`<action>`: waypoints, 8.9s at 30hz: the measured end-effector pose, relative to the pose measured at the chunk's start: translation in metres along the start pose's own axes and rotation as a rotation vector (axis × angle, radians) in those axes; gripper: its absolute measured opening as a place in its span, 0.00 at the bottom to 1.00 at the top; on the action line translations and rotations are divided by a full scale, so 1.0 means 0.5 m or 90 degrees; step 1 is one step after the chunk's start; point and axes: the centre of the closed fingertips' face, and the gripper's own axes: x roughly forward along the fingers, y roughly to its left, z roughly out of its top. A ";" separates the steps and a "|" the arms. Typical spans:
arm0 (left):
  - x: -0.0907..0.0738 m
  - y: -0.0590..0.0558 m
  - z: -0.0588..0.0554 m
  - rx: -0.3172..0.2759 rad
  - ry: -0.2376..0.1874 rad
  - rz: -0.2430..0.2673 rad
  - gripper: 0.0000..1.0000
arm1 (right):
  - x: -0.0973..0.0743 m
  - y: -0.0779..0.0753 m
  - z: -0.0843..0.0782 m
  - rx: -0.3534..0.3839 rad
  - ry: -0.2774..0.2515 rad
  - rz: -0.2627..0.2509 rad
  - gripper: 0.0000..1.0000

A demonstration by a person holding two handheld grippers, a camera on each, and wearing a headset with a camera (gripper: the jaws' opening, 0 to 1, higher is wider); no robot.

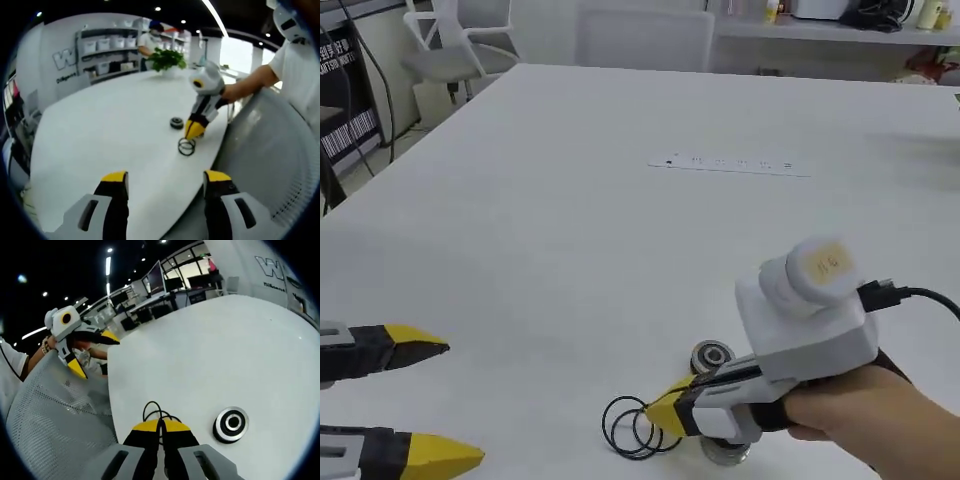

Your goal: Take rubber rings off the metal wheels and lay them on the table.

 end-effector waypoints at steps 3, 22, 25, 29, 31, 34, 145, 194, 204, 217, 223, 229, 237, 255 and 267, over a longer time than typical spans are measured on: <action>0.002 -0.003 -0.001 -0.003 0.000 -0.003 0.62 | 0.000 -0.005 -0.004 -0.001 0.004 -0.008 0.00; 0.025 0.011 0.073 0.060 -0.006 -0.031 0.61 | -0.071 -0.085 0.033 0.018 -0.083 -0.077 0.06; 0.041 0.010 0.101 0.080 -0.013 -0.046 0.60 | -0.087 -0.102 0.029 0.022 -0.094 -0.090 0.08; 0.062 0.011 0.135 0.115 -0.015 -0.059 0.60 | -0.097 -0.111 0.025 0.012 -0.100 -0.099 0.15; 0.073 0.011 0.155 0.128 -0.020 -0.068 0.60 | -0.102 -0.119 0.020 0.002 -0.097 -0.111 0.15; 0.093 0.001 0.194 0.159 -0.036 -0.089 0.59 | -0.107 -0.132 0.013 0.002 -0.100 -0.120 0.17; 0.410 -0.080 0.135 0.148 0.000 -0.170 0.13 | -0.104 -0.122 0.031 0.133 -0.138 -0.074 0.00; 0.123 -0.018 0.249 0.147 -0.110 -0.101 0.51 | -0.119 -0.075 0.089 0.150 -0.192 -0.031 0.00; 0.040 -0.001 0.194 0.122 -0.119 -0.049 0.59 | -0.099 -0.046 0.086 0.125 -0.163 -0.004 0.00; 0.001 0.005 0.116 0.060 -0.114 -0.007 0.69 | -0.063 -0.005 0.049 0.104 -0.098 0.037 0.00; -0.005 0.003 0.095 0.049 -0.104 -0.001 0.67 | -0.046 0.009 0.025 0.101 -0.064 0.053 0.00; -0.008 0.007 0.082 0.033 -0.106 0.008 0.67 | -0.036 0.006 0.011 0.097 -0.043 0.049 0.00; -0.004 0.002 0.070 0.021 -0.107 0.007 0.65 | -0.029 -0.011 -0.003 0.075 -0.021 0.018 0.00; -0.011 0.009 0.067 0.009 -0.112 0.024 0.63 | -0.045 -0.024 -0.006 0.026 -0.009 -0.018 0.12; -0.004 0.001 0.056 0.005 -0.103 0.001 0.65 | -0.094 -0.020 -0.008 -0.103 0.030 -0.047 0.27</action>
